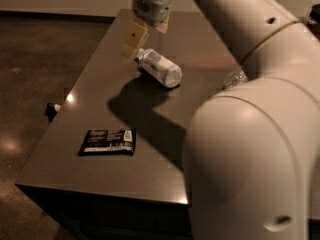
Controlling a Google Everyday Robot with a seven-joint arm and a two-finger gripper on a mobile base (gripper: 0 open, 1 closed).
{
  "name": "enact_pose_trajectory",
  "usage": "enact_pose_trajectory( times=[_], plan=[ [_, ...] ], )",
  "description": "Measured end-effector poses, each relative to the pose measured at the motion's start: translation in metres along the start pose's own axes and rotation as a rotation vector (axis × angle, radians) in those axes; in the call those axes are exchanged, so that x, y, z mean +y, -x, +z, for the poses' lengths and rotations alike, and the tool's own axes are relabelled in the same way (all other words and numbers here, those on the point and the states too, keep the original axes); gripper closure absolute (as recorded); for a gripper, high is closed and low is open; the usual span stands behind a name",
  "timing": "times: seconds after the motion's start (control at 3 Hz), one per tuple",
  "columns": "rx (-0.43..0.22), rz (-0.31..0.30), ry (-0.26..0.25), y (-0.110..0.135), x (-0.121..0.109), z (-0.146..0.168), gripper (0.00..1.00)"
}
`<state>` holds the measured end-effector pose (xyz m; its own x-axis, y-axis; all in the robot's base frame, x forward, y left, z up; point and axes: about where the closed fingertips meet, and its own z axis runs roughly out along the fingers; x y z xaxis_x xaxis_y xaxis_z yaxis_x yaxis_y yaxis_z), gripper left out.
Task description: Place blue plastic bottle upright
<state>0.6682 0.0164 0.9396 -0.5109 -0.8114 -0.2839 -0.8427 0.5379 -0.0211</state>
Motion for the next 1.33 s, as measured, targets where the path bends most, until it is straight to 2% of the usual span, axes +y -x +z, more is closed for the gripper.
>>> enact_pose_trajectory(
  times=[0.33,0.67,1.33],
  plan=[
    [0.01,0.052,0.002,0.018,-0.012,0.023,0.0],
    [0.026,0.095,-0.01,0.023,-0.025,0.043,0.0],
    [0.044,0.128,-0.054,0.007,-0.048,0.065,0.0]
  ],
)
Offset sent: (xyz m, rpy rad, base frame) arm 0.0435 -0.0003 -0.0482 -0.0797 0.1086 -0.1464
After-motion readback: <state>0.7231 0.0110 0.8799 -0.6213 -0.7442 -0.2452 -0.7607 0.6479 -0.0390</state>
